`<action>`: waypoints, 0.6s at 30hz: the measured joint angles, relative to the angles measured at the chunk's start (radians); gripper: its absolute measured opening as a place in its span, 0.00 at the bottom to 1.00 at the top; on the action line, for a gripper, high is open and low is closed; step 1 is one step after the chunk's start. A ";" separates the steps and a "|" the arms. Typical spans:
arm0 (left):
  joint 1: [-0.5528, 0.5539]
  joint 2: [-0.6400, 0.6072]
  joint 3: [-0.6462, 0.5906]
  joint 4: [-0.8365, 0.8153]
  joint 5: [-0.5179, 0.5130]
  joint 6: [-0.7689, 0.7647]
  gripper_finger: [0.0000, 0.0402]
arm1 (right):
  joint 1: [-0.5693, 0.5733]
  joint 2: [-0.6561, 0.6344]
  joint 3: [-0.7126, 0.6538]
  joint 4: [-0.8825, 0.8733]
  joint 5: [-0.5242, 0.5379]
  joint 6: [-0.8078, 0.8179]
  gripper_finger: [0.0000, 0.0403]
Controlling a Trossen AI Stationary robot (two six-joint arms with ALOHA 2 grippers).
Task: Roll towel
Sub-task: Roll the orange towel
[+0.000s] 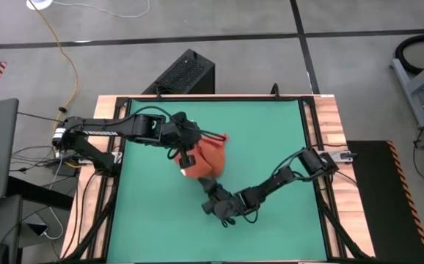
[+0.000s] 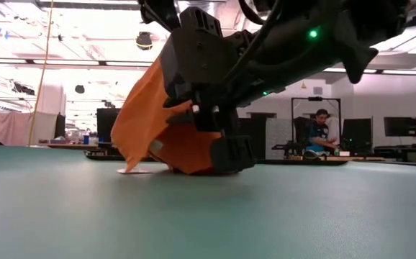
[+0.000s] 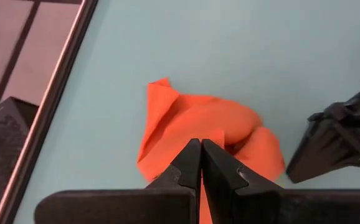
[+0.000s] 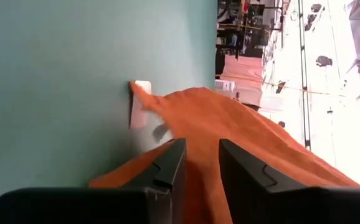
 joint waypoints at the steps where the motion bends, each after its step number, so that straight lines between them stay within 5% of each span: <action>1: 0.000 0.000 0.000 0.007 0.005 0.000 0.00 | -0.004 0.000 0.000 0.003 -0.001 0.000 0.29; 18: 0.000 0.000 0.000 0.013 0.032 0.000 0.00 | -0.016 -0.002 0.000 -0.071 -0.066 -0.063 0.29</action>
